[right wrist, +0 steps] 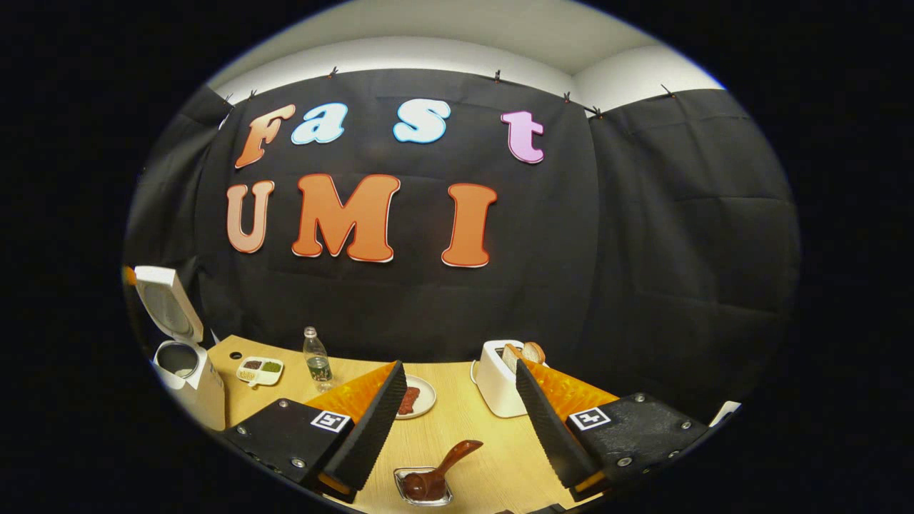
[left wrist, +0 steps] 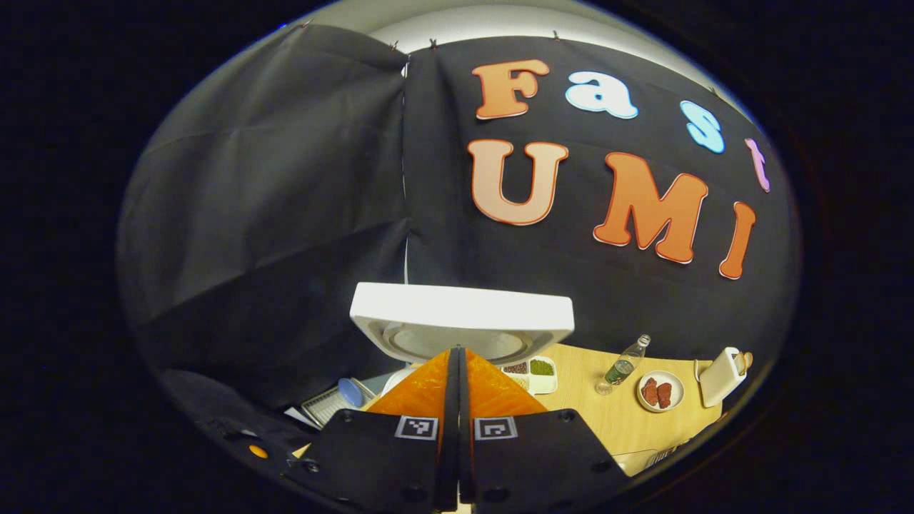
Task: Close the left gripper, press the button to open the rice cooker; take a wooden spoon from the chopstick holder with the right hand, scoop a spoonful of rice and pour it into the rice cooker, then put the wooden spoon back into the chopstick holder.
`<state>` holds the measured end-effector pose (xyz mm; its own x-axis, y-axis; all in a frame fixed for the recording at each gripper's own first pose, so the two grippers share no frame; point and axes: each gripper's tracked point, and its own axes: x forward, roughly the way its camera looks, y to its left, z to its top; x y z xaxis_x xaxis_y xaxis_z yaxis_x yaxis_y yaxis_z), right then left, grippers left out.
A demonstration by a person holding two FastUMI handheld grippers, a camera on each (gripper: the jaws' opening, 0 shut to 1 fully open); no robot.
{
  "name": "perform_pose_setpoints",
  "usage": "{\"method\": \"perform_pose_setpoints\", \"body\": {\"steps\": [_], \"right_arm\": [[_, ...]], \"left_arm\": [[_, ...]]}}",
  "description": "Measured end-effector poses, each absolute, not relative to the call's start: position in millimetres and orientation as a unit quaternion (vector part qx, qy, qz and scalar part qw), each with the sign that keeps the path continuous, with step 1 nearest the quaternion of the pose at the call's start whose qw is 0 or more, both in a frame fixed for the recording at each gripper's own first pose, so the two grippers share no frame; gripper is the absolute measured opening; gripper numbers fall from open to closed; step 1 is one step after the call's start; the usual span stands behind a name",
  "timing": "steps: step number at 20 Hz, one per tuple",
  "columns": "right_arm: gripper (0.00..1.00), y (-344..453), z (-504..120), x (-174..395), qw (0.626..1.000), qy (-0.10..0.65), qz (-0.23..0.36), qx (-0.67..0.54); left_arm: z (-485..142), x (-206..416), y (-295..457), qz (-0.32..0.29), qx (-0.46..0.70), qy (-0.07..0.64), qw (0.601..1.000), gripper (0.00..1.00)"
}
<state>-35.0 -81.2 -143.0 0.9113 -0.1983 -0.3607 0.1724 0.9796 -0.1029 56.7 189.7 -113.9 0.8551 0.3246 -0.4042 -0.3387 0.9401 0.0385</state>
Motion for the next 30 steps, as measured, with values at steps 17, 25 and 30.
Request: {"method": "perform_pose_setpoints", "body": {"steps": [17,25,30], "right_arm": [[0.93,-94,-302,-62,0.922,0.383,-0.019,0.059],[0.80,-73,-365,-65,0.875,0.457,0.018,0.159],[0.44,-59,-379,-57,0.861,0.467,0.030,0.199]], "left_arm": [[-42,1,55,0.132,0.062,0.074,0.987,0.88],[-33,-37,1,0.144,0.093,0.058,0.983,0.92],[-34,-45,-12,0.148,0.077,0.069,0.984,0.94]]}}
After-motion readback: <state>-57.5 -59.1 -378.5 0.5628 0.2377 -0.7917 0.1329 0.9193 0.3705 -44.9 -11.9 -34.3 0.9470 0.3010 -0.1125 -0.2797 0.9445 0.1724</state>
